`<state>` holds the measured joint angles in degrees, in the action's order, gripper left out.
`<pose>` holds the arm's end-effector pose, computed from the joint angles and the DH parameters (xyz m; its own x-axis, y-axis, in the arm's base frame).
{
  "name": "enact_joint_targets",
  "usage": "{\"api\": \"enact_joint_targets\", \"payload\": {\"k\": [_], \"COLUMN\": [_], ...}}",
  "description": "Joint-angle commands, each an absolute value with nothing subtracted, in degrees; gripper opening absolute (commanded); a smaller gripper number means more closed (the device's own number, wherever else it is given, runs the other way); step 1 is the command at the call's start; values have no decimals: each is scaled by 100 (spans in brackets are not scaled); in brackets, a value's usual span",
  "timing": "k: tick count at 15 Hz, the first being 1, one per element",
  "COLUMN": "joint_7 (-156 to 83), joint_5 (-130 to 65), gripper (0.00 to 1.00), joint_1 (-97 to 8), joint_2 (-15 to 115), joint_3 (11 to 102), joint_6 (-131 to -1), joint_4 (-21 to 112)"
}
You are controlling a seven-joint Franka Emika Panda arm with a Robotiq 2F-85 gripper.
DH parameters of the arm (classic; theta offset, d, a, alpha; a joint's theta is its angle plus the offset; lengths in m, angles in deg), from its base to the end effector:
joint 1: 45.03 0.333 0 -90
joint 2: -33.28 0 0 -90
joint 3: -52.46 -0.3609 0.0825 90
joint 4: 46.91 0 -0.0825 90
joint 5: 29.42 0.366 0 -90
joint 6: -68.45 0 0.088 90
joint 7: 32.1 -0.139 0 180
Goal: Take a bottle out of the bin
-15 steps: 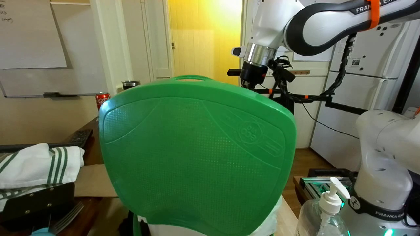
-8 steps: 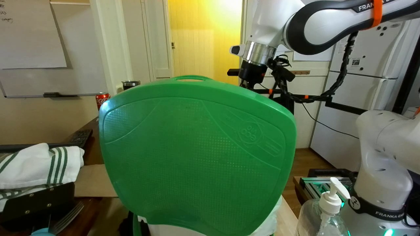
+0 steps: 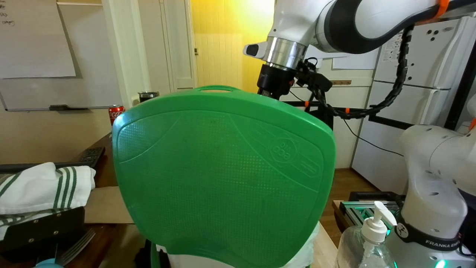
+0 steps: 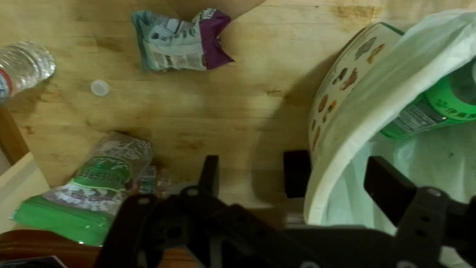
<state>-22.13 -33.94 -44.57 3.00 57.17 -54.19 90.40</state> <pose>0.3843 -0.0386 0.5470 0.9554 0.1441 0.2577 0.1276 -0.9886 0.0798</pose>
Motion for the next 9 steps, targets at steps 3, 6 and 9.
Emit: {"api": "enact_joint_targets", "payload": {"k": [3,6,9], "joint_7": [-1504,-1178,-823], "joint_5": [-2419,-2018,-1585], "gripper": [100,100,100], "joint_1": [-3908,-3734,-3543], "joint_2": [900,1118,1334], "joint_3": [5802,5777,5738], "joint_6": [-5631,-5611,-5550], "joint_4": [8789,8680,8573]}}
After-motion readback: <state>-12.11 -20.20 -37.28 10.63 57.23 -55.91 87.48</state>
